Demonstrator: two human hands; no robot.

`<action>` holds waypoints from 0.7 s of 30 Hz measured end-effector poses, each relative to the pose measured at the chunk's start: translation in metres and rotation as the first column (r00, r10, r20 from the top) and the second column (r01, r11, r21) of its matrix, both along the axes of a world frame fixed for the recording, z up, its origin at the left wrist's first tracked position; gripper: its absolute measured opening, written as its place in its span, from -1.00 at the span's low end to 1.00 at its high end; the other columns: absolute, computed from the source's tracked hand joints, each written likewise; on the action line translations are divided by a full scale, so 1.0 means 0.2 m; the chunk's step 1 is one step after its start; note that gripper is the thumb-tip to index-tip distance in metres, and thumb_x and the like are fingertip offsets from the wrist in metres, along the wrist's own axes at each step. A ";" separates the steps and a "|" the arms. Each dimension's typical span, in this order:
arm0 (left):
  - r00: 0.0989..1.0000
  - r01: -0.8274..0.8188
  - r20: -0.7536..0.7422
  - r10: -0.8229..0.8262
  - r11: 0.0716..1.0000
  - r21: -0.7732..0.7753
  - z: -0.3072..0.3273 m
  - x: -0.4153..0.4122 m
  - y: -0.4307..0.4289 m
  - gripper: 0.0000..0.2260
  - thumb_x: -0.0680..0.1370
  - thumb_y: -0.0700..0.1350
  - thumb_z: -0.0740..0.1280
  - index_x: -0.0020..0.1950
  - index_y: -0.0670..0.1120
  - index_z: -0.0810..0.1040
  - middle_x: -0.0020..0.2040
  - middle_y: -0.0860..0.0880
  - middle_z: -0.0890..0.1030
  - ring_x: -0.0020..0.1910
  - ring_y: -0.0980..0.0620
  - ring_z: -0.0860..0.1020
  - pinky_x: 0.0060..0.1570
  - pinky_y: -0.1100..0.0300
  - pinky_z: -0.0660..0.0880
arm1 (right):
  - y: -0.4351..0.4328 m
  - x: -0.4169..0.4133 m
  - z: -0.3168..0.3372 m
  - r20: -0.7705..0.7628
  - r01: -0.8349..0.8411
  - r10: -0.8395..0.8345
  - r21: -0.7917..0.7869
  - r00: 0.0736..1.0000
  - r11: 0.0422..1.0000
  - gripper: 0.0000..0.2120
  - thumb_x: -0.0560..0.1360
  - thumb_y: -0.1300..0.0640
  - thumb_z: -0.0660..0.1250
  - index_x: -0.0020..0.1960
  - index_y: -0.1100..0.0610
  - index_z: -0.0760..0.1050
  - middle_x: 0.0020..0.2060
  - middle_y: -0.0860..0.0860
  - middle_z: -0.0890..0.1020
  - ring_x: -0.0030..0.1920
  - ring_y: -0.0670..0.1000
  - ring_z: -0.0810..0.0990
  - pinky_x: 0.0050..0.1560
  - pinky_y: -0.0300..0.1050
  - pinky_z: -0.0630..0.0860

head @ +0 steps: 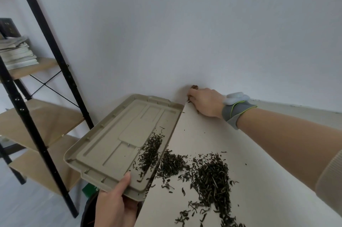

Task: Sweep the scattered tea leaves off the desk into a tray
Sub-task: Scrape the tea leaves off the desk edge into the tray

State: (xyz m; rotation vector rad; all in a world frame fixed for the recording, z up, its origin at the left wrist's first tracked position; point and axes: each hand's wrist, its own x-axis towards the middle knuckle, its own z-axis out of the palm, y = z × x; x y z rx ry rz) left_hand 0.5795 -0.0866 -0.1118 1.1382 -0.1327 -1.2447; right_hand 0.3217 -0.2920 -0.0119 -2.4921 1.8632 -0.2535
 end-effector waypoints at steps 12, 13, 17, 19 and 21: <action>0.997 0.074 -0.015 -0.075 0.995 -0.073 -0.02 0.04 0.05 -0.68 0.64 -0.29 0.29 0.40 -0.29 0.51 0.23 -0.29 0.66 0.19 -0.29 0.65 0.17 -0.24 0.59 | 0.55 0.25 0.03 0.289 -0.268 0.260 -0.011 0.921 0.963 -0.71 0.73 -0.01 0.05 0.36 -0.02 0.44 -0.18 -0.08 0.63 -0.25 -0.08 0.60 -0.18 -0.06 0.58; 0.997 0.079 0.003 -0.079 0.994 -0.074 -0.03 0.05 0.07 -0.70 0.64 -0.29 0.30 0.37 -0.29 0.53 0.18 -0.28 0.68 0.13 -0.27 0.68 0.10 -0.21 0.63 | 0.59 0.21 0.04 0.343 -0.213 0.208 -0.022 0.916 0.977 -0.71 0.73 -0.03 0.05 0.34 -0.01 0.45 -0.21 -0.05 0.64 -0.28 -0.06 0.63 -0.21 -0.02 0.62; 0.995 0.096 0.021 -0.095 0.990 -0.101 -0.05 0.08 0.13 -0.76 0.63 -0.28 0.33 0.28 -0.28 0.59 0.06 -0.23 0.73 -0.01 -0.21 0.73 -0.12 -0.10 0.70 | 0.75 0.01 0.04 0.365 0.027 0.014 -0.108 0.931 0.994 -0.70 0.71 -0.07 0.03 0.27 0.00 0.45 -0.21 -0.01 0.66 -0.29 0.00 0.62 -0.17 0.09 0.61; 0.995 0.097 0.009 -0.096 0.991 -0.098 -0.06 0.09 0.15 -0.73 0.62 -0.27 0.34 0.31 -0.30 0.58 0.11 -0.26 0.71 0.08 -0.26 0.70 0.09 -0.23 0.64 | 0.85 -0.10 0.01 0.342 0.136 -0.087 -0.125 0.936 0.983 -0.72 0.70 -0.09 0.01 0.11 -0.03 0.46 -0.26 -0.01 0.64 -0.31 0.02 0.60 -0.20 0.06 0.58; 0.996 0.091 0.008 -0.091 0.989 -0.115 -0.07 0.12 0.18 -0.73 0.62 -0.28 0.34 0.31 -0.29 0.58 0.14 -0.26 0.70 0.10 -0.26 0.70 0.13 -0.25 0.61 | 0.96 -0.19 -0.03 0.307 0.243 -0.200 -0.110 0.930 0.964 -0.71 0.69 -0.09 -0.02 -0.03 -0.02 0.40 -0.29 0.00 0.60 -0.30 0.07 0.57 -0.25 0.04 0.52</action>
